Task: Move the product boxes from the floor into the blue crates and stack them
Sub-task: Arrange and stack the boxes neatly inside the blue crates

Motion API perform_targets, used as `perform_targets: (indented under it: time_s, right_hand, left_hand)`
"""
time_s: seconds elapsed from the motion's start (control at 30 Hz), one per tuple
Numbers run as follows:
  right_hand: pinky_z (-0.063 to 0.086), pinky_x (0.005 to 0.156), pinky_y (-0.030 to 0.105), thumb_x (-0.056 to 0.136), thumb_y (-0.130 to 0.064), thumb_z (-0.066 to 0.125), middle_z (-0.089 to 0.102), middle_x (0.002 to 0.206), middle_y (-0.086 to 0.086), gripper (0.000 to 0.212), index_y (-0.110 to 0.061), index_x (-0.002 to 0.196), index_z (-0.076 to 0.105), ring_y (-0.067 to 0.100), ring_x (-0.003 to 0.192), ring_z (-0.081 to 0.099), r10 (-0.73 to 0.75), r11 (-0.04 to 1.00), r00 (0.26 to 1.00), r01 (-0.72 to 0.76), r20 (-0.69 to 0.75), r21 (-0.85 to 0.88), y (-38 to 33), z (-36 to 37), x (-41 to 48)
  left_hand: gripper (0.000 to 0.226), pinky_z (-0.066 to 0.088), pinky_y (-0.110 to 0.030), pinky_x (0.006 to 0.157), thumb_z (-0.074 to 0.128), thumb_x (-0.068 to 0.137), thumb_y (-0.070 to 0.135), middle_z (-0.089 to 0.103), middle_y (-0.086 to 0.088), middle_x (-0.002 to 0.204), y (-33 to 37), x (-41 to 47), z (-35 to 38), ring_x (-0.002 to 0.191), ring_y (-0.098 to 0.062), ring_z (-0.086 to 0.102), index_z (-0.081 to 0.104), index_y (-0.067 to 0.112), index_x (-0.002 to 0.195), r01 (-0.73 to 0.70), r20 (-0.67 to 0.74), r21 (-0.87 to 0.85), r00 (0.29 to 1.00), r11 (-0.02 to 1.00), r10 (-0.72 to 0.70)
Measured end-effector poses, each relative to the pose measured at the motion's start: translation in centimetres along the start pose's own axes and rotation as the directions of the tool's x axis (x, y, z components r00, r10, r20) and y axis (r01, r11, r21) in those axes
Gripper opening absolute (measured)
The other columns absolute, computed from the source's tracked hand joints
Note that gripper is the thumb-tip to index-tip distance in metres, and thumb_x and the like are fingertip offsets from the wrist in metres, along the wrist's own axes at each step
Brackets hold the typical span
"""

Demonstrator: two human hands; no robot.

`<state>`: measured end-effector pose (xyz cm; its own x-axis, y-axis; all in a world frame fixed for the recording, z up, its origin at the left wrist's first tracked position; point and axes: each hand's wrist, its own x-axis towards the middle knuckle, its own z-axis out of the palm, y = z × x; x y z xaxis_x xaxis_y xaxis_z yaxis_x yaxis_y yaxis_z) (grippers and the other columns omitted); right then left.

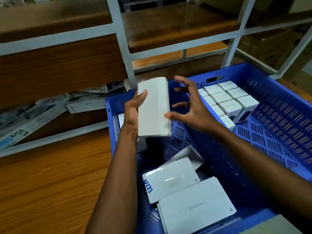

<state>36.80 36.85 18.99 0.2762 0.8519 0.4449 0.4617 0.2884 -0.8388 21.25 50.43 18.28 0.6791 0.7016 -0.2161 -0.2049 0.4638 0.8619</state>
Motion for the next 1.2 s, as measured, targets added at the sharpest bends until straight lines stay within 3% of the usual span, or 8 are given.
perform_targets:
  time_s: [0.13, 0.23, 0.57, 0.8, 0.87, 0.97, 1.1, 1.2]
  right_hand:
    - [0.051, 0.105, 0.032, 0.092, -0.034, 0.074, 0.046, 0.155, -0.006, 0.068, -0.024, 0.152, 0.043, 0.01, 0.137, 0.05, 0.199, 0.955, 0.979, -0.182, -0.052, 0.234, 0.7, -0.2, 0.2]
    - [0.056, 0.097, 0.037, 0.093, -0.019, 0.072, 0.067, 0.133, 0.004, 0.048, -0.011, 0.139, 0.059, 0.021, 0.119, 0.066, 0.212, 0.931, 0.977, -0.194, -0.025, 0.311, 0.8, 0.0, 0.2]
    - [0.056, 0.088, 0.03, 0.091, -0.021, 0.076, 0.07, 0.12, 0.004, 0.047, -0.014, 0.133, 0.055, 0.017, 0.108, 0.068, 0.342, 0.851, 0.936, -0.268, -0.088, 0.451, 0.4, 1.7, 1.0]
    - [0.059, 0.095, 0.041, 0.083, -0.041, 0.083, 0.061, 0.139, 0.002, 0.088, -0.025, 0.153, 0.033, 0.018, 0.116, 0.068, 0.54, 0.768, 0.841, -0.507, 0.031, 0.392, 1.6, 3.1, 1.5]
    - [0.061, 0.086, 0.041, 0.085, -0.045, 0.08, 0.065, 0.13, 0.007, 0.088, -0.028, 0.154, 0.028, 0.018, 0.099, 0.071, 0.625, 0.715, 0.763, -0.644, 0.164, 0.273, 1.6, 2.7, 1.0]
    - [0.063, 0.074, 0.038, 0.091, -0.028, 0.077, 0.072, 0.107, 0.025, 0.075, -0.028, 0.15, 0.033, 0.024, 0.07, 0.063, 0.638, 0.65, 0.711, -0.703, 0.296, 0.288, 1.2, 2.2, 0.4]
    - [0.061, 0.082, 0.034, 0.086, -0.018, 0.082, 0.063, 0.117, 0.032, 0.069, -0.033, 0.145, 0.049, 0.028, 0.087, 0.064, 0.532, 0.696, 0.724, -0.669, 0.439, 0.262, 0.8, 2.6, 0.4]
    - [0.061, 0.087, 0.031, 0.081, -0.009, 0.085, 0.062, 0.129, 0.016, 0.074, -0.033, 0.144, 0.054, 0.019, 0.103, 0.07, 0.488, 0.795, 0.735, -0.597, 0.471, 0.107, 0.4, 3.5, -0.1]
  left_hand:
    - [0.049, 0.058, -0.044, 0.08, 0.053, 0.1, 0.024, 0.065, -0.021, 0.128, -0.4, -0.5, 1.3, 0.091, -0.037, 0.068, 0.05, 0.03, 0.148, 0.028, 0.233, 0.054, 0.972, 0.998, -0.04]
    - [0.044, 0.055, -0.049, 0.088, 0.055, 0.1, 0.026, 0.069, -0.02, 0.122, -0.9, -0.5, 1.6, 0.093, -0.039, 0.067, 0.055, 0.029, 0.144, 0.002, 0.214, 0.099, 0.977, 0.995, -0.024]
    - [0.051, 0.056, -0.044, 0.079, 0.06, 0.095, 0.028, 0.068, -0.017, 0.111, -1.4, 0.6, 1.3, 0.084, -0.034, 0.068, 0.053, 0.016, 0.144, -0.001, 0.142, 0.026, 0.99, 1.0, -0.002]
    - [0.025, 0.061, -0.048, 0.075, 0.055, 0.102, 0.021, 0.073, -0.015, 0.107, -1.1, 1.2, 1.7, 0.086, -0.035, 0.071, 0.059, 0.018, 0.126, -0.107, -0.061, 0.066, 0.992, 0.992, 0.111]
    - [0.027, 0.058, -0.055, 0.083, 0.058, 0.101, 0.021, 0.07, -0.02, 0.119, -1.1, 1.5, 0.8, 0.098, -0.039, 0.07, 0.059, 0.018, 0.127, -0.145, -0.206, 0.084, 0.966, 0.986, 0.159]
    - [0.024, 0.059, -0.046, 0.081, 0.06, 0.1, 0.02, 0.072, -0.014, 0.11, -0.8, 1.6, -0.8, 0.095, -0.033, 0.07, 0.06, 0.015, 0.124, -0.086, -0.424, 0.197, 0.891, 0.977, 0.164]
    - [0.005, 0.058, -0.05, 0.087, 0.068, 0.092, 0.023, 0.074, -0.011, 0.107, -0.2, 1.1, -2.1, 0.099, -0.033, 0.072, 0.065, 0.02, 0.095, 0.03, -0.516, 0.304, 0.846, 0.952, 0.138]
    - [0.027, 0.06, -0.05, 0.088, 0.062, 0.084, 0.041, 0.074, -0.001, 0.104, -0.5, 0.7, -3.0, 0.094, -0.025, 0.072, 0.067, 0.027, 0.106, 0.068, -0.55, 0.477, 0.801, 0.876, 0.238]
